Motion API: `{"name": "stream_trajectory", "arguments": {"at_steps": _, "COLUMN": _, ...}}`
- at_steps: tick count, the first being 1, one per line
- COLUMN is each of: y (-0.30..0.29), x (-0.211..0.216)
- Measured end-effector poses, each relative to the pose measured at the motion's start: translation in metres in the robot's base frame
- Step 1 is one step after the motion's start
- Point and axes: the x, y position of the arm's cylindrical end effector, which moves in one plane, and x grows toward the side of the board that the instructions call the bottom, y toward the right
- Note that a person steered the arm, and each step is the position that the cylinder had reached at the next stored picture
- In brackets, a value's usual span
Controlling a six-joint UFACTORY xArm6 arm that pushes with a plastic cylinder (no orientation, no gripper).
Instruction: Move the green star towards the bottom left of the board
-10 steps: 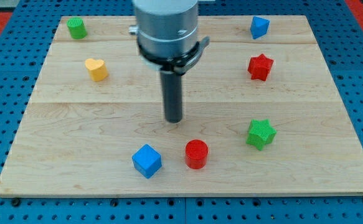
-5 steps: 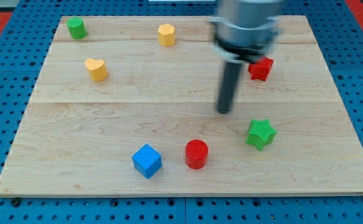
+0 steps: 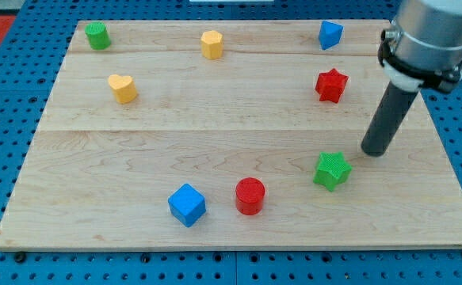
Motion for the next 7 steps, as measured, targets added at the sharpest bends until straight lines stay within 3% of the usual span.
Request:
{"name": "stream_trajectory", "arguments": {"at_steps": 1, "y": -0.020, "x": 0.041}}
{"name": "stream_trajectory", "arguments": {"at_steps": 2, "y": -0.128, "x": 0.022}}
{"name": "stream_trajectory", "arguments": {"at_steps": 3, "y": -0.284, "x": -0.016}}
{"name": "stream_trajectory", "arguments": {"at_steps": 4, "y": -0.249, "x": -0.047}}
{"name": "stream_trajectory", "arguments": {"at_steps": 5, "y": -0.177, "x": -0.081}}
{"name": "stream_trajectory", "arguments": {"at_steps": 6, "y": -0.261, "x": -0.100}}
{"name": "stream_trajectory", "arguments": {"at_steps": 7, "y": -0.326, "x": -0.065}}
